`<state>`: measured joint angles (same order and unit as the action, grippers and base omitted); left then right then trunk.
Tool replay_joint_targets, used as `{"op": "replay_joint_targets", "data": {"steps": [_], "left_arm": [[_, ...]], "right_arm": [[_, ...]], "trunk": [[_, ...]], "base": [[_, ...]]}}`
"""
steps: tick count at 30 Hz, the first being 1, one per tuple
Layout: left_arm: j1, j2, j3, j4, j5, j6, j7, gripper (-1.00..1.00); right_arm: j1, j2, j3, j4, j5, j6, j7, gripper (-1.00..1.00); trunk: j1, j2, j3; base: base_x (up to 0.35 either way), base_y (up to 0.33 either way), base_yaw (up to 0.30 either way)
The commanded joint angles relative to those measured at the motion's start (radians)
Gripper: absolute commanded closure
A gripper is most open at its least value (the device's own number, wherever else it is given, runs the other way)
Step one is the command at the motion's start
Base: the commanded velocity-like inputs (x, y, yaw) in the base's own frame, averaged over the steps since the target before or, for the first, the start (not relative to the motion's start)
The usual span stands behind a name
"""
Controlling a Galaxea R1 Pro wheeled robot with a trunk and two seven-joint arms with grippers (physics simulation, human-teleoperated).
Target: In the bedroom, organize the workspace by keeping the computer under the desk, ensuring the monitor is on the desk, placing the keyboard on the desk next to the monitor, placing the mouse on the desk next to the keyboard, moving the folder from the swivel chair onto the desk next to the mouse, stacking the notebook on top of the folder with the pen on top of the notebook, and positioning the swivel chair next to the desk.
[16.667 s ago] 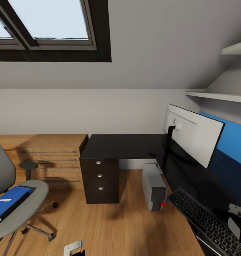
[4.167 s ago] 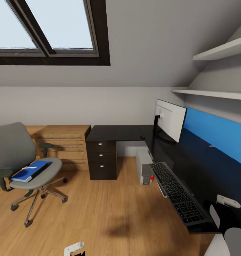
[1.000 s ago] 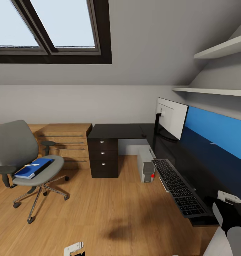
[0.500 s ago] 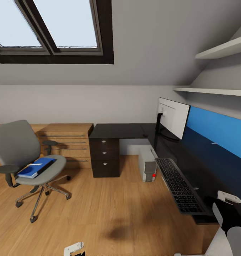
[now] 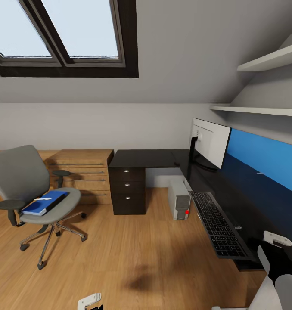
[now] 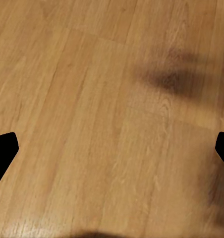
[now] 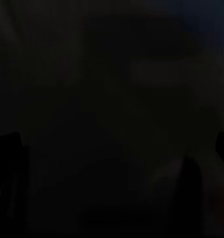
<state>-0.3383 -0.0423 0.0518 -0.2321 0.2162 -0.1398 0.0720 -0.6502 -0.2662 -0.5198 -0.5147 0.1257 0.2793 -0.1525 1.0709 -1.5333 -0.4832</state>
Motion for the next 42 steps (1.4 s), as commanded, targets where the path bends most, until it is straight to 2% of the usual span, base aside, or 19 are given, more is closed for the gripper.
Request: {"op": "replay_joint_targets", "data": {"steps": [1,16,26,30,39,42], "left_arm": [[-0.001,-0.001,0.005,0.000,0.001,-0.003,0.000,-1.00],[-0.001,-0.001,0.005,0.000,0.001,-0.003,0.000,-1.00],[-0.001,-0.002,0.005,0.000,0.000,-0.003,0.000,-1.00],[-0.001,-0.002,0.005,0.000,0.000,-0.003,0.000,-1.00],[-0.001,-0.003,0.004,0.000,0.000,-0.003,0.000,-1.00],[-0.001,-0.003,0.005,0.000,0.000,-0.003,0.000,-1.00]], "right_arm": [[0.000,0.001,-0.003,0.053,0.009,0.011,0.004,-1.00],[0.000,0.000,-0.003,0.051,0.009,0.002,0.004,-1.00],[0.000,-0.008,-0.007,0.049,0.003,-0.155,0.012,-1.00],[0.000,-0.008,-0.009,0.034,0.000,-0.189,0.016,-1.00],[0.000,-0.005,-0.013,-0.068,-0.017,-0.175,0.023,-1.00],[0.000,-0.004,-0.013,-0.130,-0.028,-0.144,0.032,-1.00]], "trunk": [[0.000,0.000,-0.001],[0.000,0.000,-0.001],[0.000,0.000,-0.001],[0.000,0.000,-0.001],[0.000,0.000,-0.001],[-0.012,0.021,0.008]], "base": [[0.000,0.001,0.000],[0.000,0.000,0.000],[0.000,0.000,0.000],[0.000,0.000,0.000],[0.000,0.000,0.000],[0.000,0.000,0.000]]}}
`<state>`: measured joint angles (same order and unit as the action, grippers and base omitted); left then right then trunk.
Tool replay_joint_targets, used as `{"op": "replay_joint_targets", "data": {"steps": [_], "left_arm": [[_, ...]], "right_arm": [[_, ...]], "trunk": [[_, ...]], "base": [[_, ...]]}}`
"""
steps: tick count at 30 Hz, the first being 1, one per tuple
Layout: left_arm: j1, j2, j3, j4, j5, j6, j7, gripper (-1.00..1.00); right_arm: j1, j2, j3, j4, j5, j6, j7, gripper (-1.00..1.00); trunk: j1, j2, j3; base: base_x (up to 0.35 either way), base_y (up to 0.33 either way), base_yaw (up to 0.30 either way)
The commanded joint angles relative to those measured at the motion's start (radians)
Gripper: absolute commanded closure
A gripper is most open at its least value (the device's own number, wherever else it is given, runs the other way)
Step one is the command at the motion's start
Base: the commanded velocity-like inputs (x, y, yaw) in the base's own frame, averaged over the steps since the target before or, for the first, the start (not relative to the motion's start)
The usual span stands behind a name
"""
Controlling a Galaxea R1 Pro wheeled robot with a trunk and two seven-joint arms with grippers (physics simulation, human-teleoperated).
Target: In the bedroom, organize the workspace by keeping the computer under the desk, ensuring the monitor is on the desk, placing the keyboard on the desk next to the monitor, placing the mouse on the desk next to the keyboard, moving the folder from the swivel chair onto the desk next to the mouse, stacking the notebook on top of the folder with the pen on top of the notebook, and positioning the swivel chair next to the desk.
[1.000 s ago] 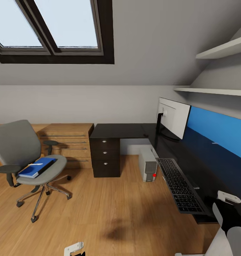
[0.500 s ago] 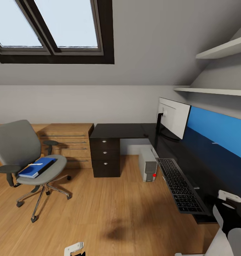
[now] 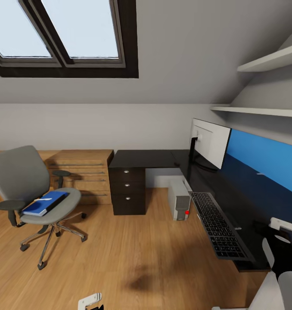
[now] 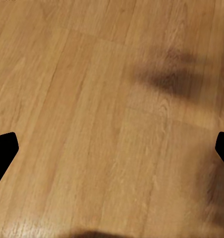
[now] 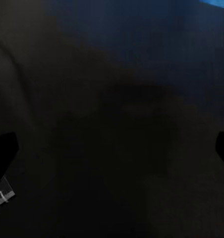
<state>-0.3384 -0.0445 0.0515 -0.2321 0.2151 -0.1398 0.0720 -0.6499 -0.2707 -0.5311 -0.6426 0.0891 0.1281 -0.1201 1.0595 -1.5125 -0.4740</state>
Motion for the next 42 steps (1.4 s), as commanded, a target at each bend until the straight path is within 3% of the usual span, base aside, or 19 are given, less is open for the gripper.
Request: {"op": "replay_joint_targets", "data": {"steps": [1,9,14,21,26,33,42], "left_arm": [[-0.001,-0.001,0.005,0.000,0.001,-0.003,0.000,-1.00],[-0.001,-0.001,0.005,0.000,0.001,-0.003,-0.001,-1.00],[-0.001,-0.001,0.004,0.000,0.001,-0.003,-0.001,-1.00],[-0.001,-0.001,0.005,0.000,0.001,-0.003,-0.001,-1.00],[-0.001,-0.001,0.005,0.000,0.001,-0.003,-0.002,-1.00],[-0.001,-0.001,0.005,0.000,0.001,-0.003,-0.003,-1.00],[-0.001,0.000,0.005,0.000,0.001,-0.004,-0.003,-1.00]], "right_arm": [[-0.001,0.001,-0.001,-0.023,0.005,0.019,0.003,-1.00],[-0.001,0.017,0.000,-0.118,-0.030,0.119,0.105,-1.00],[-0.001,0.042,0.001,-0.133,-0.030,0.176,0.242,-1.00],[0.000,0.055,0.002,-0.137,-0.028,0.197,0.386,-1.00],[0.001,0.065,0.002,-0.133,-0.030,0.198,0.418,-1.00],[0.001,0.116,0.002,-0.132,-0.026,0.191,0.428,-1.00],[0.001,0.130,0.002,-0.132,-0.025,0.188,0.430,-1.00]], "trunk": [[-0.004,0.007,0.002],[-0.035,0.063,0.027],[-0.054,0.098,0.043],[-0.081,0.147,0.065],[-0.088,0.161,0.071],[-0.088,0.161,0.071],[-0.088,0.161,0.071]], "base": [[0.000,0.000,0.000],[0.000,0.000,0.000],[0.000,0.000,0.000],[0.000,0.000,0.000],[0.000,0.000,0.000],[0.000,0.000,0.000],[0.000,0.000,0.000]]}}
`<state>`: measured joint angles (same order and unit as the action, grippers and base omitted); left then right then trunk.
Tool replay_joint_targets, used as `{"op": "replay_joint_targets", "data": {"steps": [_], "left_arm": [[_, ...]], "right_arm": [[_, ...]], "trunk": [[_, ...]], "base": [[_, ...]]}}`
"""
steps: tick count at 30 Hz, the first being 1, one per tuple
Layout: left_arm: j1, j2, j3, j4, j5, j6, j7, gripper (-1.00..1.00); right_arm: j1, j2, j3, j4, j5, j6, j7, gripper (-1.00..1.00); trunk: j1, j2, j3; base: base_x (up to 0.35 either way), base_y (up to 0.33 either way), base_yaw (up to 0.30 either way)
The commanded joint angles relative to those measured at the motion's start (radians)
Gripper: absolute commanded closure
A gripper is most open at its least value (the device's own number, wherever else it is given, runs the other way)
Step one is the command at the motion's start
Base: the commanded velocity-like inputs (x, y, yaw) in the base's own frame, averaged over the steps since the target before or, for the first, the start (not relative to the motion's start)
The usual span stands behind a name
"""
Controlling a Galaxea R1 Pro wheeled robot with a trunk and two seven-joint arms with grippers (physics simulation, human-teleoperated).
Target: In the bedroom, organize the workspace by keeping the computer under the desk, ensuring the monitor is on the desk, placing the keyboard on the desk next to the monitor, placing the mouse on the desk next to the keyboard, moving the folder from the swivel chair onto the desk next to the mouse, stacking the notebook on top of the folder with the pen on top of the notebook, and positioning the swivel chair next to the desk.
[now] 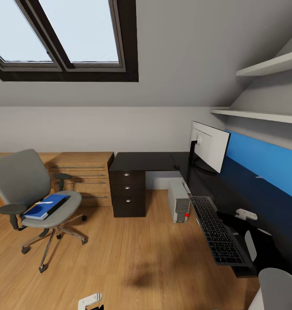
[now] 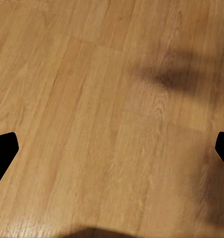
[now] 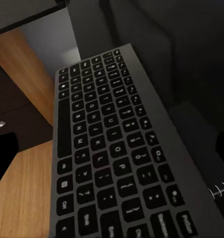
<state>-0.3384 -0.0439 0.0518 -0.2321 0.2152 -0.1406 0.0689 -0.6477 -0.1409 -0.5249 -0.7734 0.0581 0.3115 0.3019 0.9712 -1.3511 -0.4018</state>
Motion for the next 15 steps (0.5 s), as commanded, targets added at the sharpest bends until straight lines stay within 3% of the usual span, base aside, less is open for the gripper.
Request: {"op": "replay_joint_targets", "data": {"steps": [1,9,15], "left_arm": [[-0.001,-0.001,0.005,0.001,0.001,-0.003,0.000,-1.00],[-0.001,-0.001,0.005,0.001,0.001,-0.004,0.000,-1.00],[-0.001,-0.001,0.005,0.002,0.001,-0.004,0.000,-1.00]], "right_arm": [[-0.001,0.001,-0.004,-0.001,0.006,0.005,0.008,-1.00],[0.000,0.003,-0.004,0.000,0.006,0.005,0.007,-1.00],[0.001,0.004,-0.004,0.001,0.006,0.003,0.008,-1.00]], "trunk": [[0.000,-0.001,-0.001],[0.000,-0.001,-0.001],[0.000,-0.001,-0.001]], "base": [[0.000,0.000,0.000],[-0.025,0.020,0.000],[-0.229,0.220,0.000]]}}
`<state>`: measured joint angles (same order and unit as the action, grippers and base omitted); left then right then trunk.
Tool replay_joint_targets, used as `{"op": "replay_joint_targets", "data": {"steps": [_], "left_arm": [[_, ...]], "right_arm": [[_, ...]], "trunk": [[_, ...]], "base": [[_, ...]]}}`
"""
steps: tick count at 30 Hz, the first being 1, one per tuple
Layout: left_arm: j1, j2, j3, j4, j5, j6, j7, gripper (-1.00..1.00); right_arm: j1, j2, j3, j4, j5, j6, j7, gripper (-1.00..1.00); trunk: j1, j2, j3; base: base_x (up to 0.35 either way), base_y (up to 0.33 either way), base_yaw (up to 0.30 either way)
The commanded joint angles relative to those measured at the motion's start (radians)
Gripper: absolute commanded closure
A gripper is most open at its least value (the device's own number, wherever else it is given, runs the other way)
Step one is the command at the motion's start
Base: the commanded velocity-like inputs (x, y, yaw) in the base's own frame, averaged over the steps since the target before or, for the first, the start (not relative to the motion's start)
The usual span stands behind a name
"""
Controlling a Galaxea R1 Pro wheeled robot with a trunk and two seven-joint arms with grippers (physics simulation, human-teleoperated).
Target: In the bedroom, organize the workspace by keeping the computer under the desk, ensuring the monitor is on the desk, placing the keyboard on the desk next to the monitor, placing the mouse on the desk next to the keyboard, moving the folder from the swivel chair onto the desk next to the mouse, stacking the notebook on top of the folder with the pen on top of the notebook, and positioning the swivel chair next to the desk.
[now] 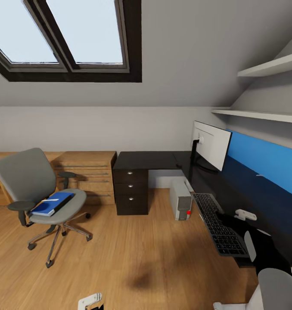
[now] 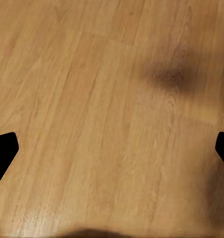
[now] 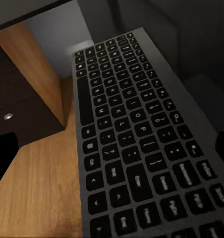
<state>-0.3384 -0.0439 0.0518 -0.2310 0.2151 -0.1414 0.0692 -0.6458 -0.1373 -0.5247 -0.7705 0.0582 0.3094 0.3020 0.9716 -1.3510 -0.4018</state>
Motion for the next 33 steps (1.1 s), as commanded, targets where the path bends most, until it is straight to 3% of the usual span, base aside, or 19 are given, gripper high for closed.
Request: {"op": "replay_joint_targets", "data": {"steps": [1,15,33], "left_arm": [[-0.001,-0.001,0.005,0.000,0.001,-0.003,0.000,-1.00],[-0.001,-0.001,0.005,0.000,0.001,-0.003,0.000,-1.00],[-0.001,-0.001,0.005,0.000,0.001,-0.003,0.000,-1.00]], "right_arm": [[-0.001,0.001,-0.004,-0.001,0.006,0.005,0.008,-1.00],[-0.001,0.030,-0.004,-0.001,0.009,-0.032,0.007,-1.00],[0.000,0.035,-0.005,-0.001,0.013,-0.050,0.007,-1.00]], "trunk": [[0.000,-0.001,-0.001],[0.000,-0.001,-0.001],[0.000,-0.001,-0.001]], "base": [[-0.231,0.217,0.000],[-0.105,0.094,0.000],[-0.004,0.003,0.000]]}}
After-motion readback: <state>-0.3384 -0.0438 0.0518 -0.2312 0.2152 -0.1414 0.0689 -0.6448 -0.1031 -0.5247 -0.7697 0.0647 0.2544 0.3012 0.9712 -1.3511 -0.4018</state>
